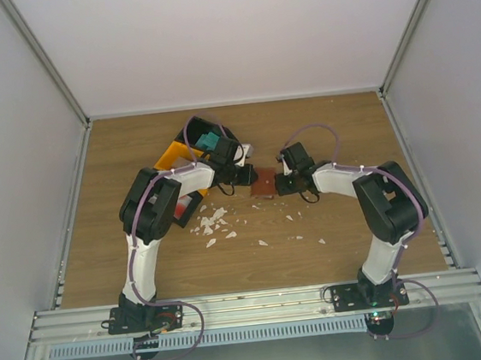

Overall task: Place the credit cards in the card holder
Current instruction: Close the card holder at the center of the board.

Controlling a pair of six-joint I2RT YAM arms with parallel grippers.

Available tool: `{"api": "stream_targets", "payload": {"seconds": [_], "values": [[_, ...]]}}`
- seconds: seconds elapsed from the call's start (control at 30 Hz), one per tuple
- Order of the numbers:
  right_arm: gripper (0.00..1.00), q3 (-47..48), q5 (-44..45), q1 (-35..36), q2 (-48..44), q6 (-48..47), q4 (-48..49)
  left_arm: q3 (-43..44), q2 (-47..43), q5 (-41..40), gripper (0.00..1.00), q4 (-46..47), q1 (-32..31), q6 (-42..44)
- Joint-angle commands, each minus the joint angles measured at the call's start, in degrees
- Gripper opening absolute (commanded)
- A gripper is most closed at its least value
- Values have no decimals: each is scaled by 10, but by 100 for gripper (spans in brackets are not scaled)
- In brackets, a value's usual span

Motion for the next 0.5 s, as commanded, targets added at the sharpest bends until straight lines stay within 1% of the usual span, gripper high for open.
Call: {"api": "stream_targets", "payload": {"seconds": [0.0,0.2,0.37,0.47], "values": [[49,3,-94,16,13,-10,94,-45,69,13,0,-110,-27,16],[57,-13,-144,16,-2,-9,111,-43,72,12,0,-110,-27,18],[62,-2,-139,16,9,-1,111,-43,73,12,0,-109,-27,19],[63,11,-110,22,22,0,98,-44,73,11,0,-109,-27,19]]}}
